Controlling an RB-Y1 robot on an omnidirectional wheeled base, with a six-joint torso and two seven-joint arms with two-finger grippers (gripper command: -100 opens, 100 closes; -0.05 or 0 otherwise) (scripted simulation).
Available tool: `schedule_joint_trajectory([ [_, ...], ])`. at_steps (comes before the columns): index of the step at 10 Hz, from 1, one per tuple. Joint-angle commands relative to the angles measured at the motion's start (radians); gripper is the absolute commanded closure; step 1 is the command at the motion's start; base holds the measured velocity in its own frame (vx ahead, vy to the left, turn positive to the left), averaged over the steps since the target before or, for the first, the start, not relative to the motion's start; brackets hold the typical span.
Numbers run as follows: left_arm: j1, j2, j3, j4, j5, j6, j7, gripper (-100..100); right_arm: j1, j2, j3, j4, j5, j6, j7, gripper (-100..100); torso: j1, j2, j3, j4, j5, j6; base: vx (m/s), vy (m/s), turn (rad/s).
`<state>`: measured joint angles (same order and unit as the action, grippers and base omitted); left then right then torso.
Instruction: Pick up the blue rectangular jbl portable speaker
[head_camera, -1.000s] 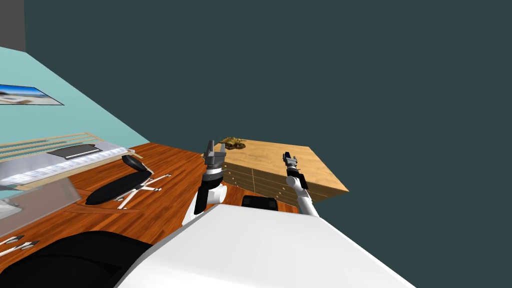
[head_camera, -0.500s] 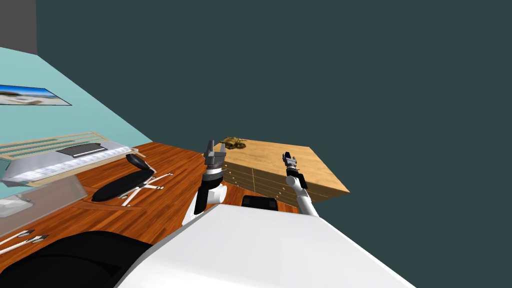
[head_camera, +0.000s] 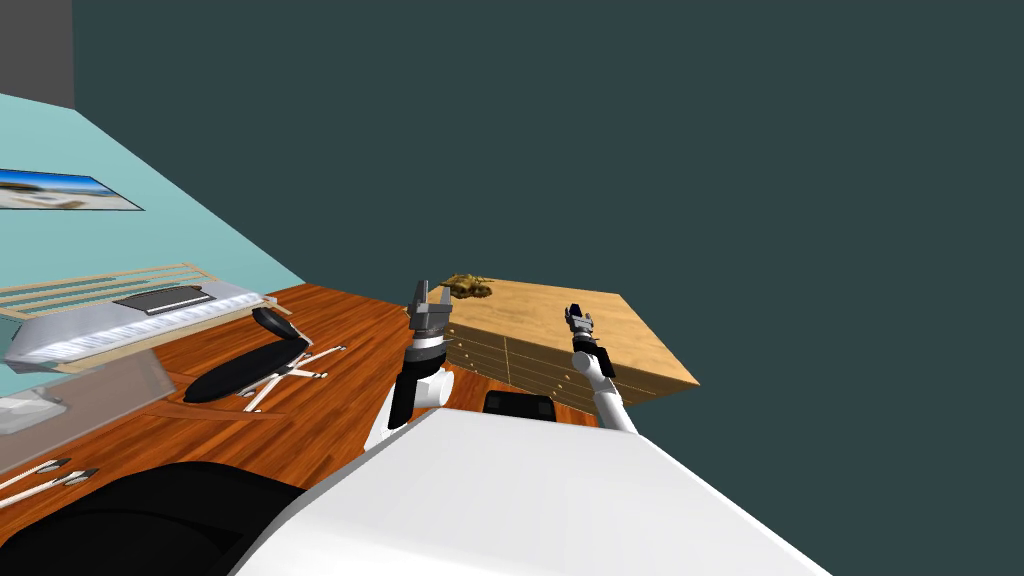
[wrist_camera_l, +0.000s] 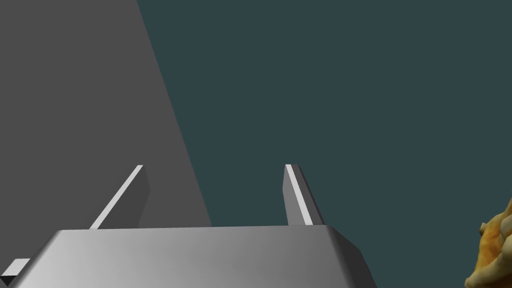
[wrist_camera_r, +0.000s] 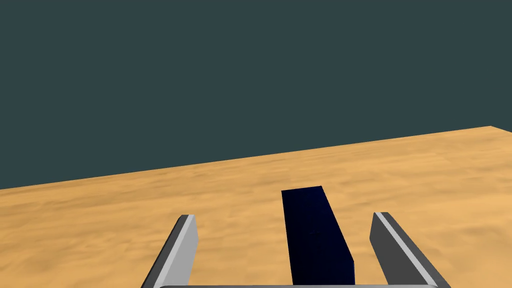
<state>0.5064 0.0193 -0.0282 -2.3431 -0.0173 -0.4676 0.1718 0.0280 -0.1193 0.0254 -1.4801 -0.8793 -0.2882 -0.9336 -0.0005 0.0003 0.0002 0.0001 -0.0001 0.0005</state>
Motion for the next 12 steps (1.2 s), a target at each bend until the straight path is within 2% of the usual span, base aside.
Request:
schedule_joint_trajectory([
  [1, 0.0, 0.0, 0.0, 0.0, 0.0, 0.0, 0.0, 0, 0.0, 0.0, 0.0, 0.0, 0.0, 0.0, 0.0, -100, 0.0, 0.0, 0.0, 0.0, 0.0, 0.0, 0.006, 0.006, -0.018],
  [2, 0.0, 0.0, 0.0, 0.0, 0.0, 0.0, 0.0, 0, 0.008, 0.004, -0.024, -0.023, -0.013, 0.0, 0.013, -100, 0.001, -0.001, 0.0, 0.0, 0.0, 0.0, -0.08, -0.029, 0.112],
  [4, 0.0, 0.0, 0.0, 0.0, 0.0, 0.0, 0.0, 0, 0.008, 0.004, -0.024, -0.023, -0.013, 0.0, 0.013, -100, -0.001, 0.005, 0.003, 0.001, 0.0, 0.0, -0.081, -0.016, 0.081],
  [12, 0.0, 0.0, 0.0, 0.0, 0.0, 0.0, 0.0, 0, 0.01, 0.004, -0.029, -0.028, -0.016, 0.0, 0.016, -100, 0.001, 0.0, 0.0, 0.0, 0.0, 0.0, -0.014, 0.001, 0.003],
])
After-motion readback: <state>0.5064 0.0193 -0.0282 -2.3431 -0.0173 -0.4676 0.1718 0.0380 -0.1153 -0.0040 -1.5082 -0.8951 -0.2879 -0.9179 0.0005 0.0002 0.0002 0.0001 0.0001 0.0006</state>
